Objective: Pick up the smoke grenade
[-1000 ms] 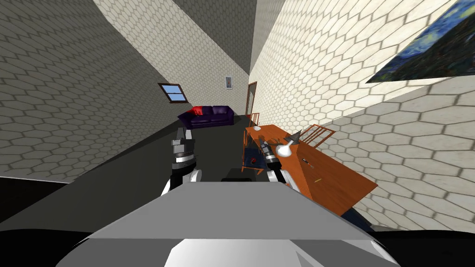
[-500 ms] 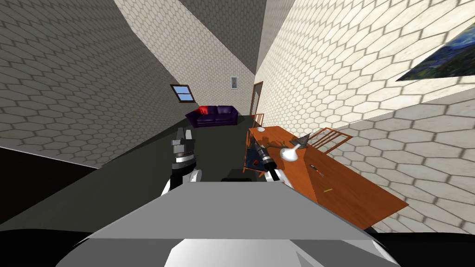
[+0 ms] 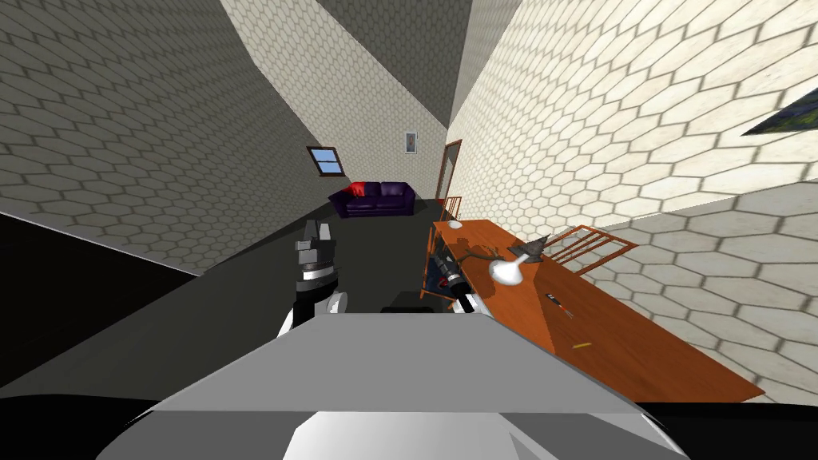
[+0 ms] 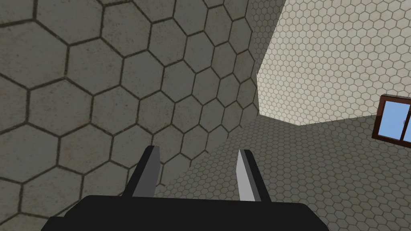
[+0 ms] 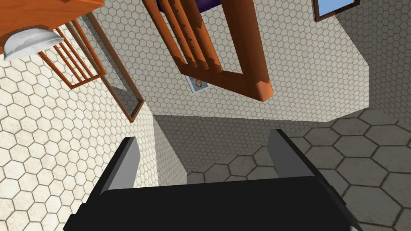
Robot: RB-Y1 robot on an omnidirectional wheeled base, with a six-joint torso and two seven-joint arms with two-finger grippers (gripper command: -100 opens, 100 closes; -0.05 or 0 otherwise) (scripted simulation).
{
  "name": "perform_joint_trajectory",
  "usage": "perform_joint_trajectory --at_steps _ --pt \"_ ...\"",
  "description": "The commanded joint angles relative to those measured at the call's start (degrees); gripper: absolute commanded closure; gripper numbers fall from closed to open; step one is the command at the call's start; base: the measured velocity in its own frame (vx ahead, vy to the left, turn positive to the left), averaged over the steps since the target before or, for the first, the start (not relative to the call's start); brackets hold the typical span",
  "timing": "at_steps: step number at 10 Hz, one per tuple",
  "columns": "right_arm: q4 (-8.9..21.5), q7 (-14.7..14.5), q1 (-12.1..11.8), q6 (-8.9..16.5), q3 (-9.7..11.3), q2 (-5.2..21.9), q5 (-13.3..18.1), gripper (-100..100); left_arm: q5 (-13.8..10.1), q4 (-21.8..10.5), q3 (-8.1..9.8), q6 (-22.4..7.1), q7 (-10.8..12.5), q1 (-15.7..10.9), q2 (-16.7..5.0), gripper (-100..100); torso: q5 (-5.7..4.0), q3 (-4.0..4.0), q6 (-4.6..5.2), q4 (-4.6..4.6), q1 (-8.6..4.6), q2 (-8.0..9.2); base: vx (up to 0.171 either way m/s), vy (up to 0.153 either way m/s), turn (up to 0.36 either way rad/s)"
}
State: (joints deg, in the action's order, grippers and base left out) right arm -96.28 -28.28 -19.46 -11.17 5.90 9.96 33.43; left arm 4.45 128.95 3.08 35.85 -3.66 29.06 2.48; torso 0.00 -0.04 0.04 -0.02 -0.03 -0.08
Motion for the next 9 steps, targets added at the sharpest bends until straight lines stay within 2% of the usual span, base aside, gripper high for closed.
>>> perform_joint_trajectory --at_steps 1,2,3,4,5,6,7,8,9 --pt "2.86 -1.72 0.84 1.36 1.04 0.54 2.71 -100 0.0 0.0 0.0 0.0 0.0 0.0 0.0 0 0.0 0.0 0.0 0.0 0.0 0.0 0.013 -0.013 0.142" --pt "4.26 -1.72 0.84 1.36 1.04 0.54 2.71 -100 0.0 0.0 0.0 0.0 0.0 0.0 0.0 0 0.0 0.0 -0.01 0.0 -0.01 0.0 0.011 -0.013 0.094" --pt "6.13 -3.23 1.53 2.44 2.04 0.99 5.13 -100 0.0 0.0 0.0 0.0 0.0 0.0 0.0 0 0.0 0.0 0.01 0.0 -0.01 0.01 0.013 -0.013 0.155" --pt "7.55 -3.23 1.53 2.44 2.04 0.99 5.13 -100 0.0 0.0 0.0 0.0 0.0 -0.01 0.0 0 -0.07 -0.06 -0.14 -0.06 0.02 -0.07 0.009 -0.018 0.096" --pt "9.92 -4.7 2.22 3.5 3.06 1.5 7.46 -100 0.0 0.0 0.0 0.0 0.0 0.0 0.0 0 -0.09 -0.18 -0.18 -0.13 0.09 -0.22 0.015 -0.023 0.137" --pt "10.88 -4.7 2.22 3.5 3.06 1.5 7.58 -100 0.0 0.0 0.0 0.0 0.0 -0.01 0.0 0 -0.22 -0.37 -0.41 -0.31 0.2 -0.42 0.012 -0.016 0.097" --pt "13.34 -6.14 2.92 4.52 4.1 2.06 9.81 -100 0.0 0.0 0.0 0.0 0.0 0.0 0.0 0 -0.23 -0.5 -0.43 -0.39 0.32 -0.61 0.018 -0.01 0.159" --pt "14.22 -6.14 2.92 4.52 4.1 2.06 10.03 -100 0.0 0.0 0.0 0.0 0.0 -0.01 0.0 0 -0.27 -0.63 -0.54 -0.47 0.4 -0.79 0.017 -0.006 0.092" --pt "16.63 -7.52 3.63 5.52 5.16 2.68 12.37 -100 0.0 0.0 0.0 0.0 0.0 0.0 0.0 0 -0.26 -0.69 -0.51 -0.49 0.44 -0.88 0.021 -0.007 0.224"
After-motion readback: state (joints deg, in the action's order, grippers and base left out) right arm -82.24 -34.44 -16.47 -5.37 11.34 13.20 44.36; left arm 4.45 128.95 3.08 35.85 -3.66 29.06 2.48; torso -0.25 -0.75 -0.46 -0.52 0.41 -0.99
